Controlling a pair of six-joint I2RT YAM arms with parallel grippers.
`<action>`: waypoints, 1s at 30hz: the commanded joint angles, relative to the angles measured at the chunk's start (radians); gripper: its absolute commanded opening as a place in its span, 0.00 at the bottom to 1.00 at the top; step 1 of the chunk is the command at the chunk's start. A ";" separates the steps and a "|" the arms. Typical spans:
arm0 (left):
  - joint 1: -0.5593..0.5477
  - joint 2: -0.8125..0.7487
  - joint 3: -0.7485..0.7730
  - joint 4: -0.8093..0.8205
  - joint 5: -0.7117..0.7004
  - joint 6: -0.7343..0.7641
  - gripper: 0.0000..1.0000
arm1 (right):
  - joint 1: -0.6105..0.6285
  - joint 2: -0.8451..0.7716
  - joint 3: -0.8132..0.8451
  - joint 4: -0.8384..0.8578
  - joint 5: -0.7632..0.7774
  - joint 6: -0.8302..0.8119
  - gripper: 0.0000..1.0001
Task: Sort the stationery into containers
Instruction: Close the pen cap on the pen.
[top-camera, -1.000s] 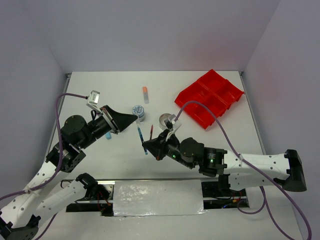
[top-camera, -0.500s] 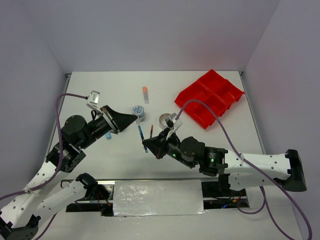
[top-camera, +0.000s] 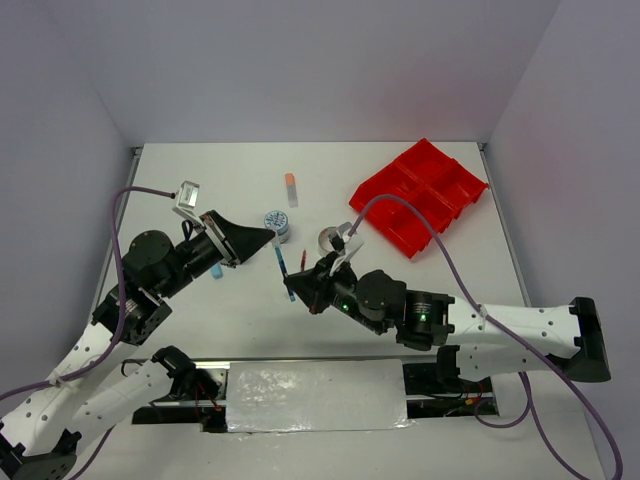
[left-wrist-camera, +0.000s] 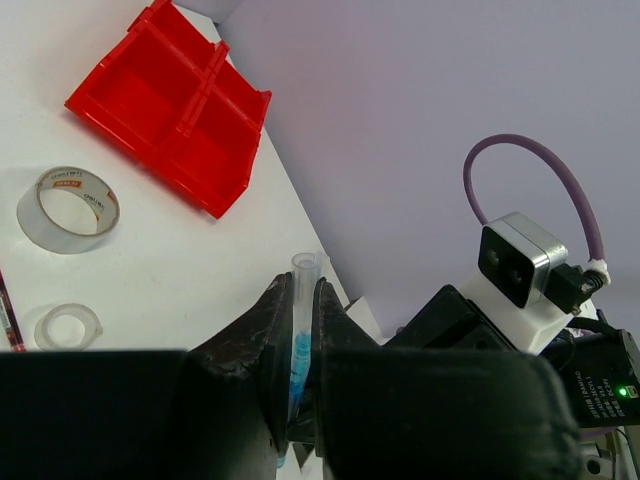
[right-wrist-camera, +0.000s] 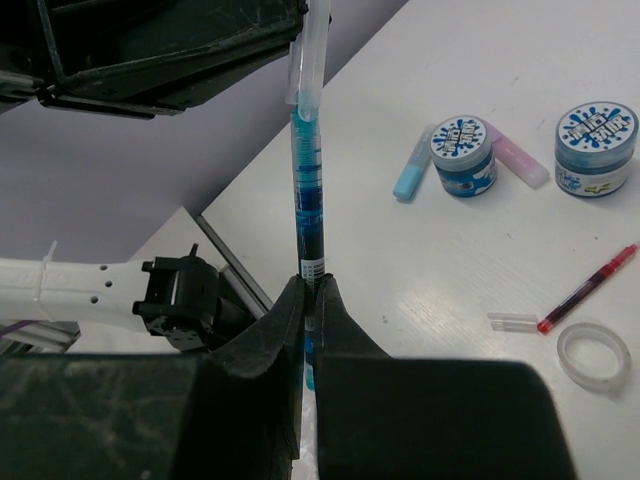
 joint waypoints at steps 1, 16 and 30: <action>-0.004 -0.012 0.001 0.048 0.016 0.020 0.00 | 0.004 0.008 0.066 -0.010 0.056 0.014 0.00; -0.005 -0.021 -0.004 0.039 0.019 0.035 0.00 | -0.007 0.046 0.114 -0.027 0.055 0.019 0.00; -0.005 -0.023 -0.039 0.039 0.029 0.041 0.00 | -0.026 0.055 0.158 -0.026 0.078 -0.009 0.00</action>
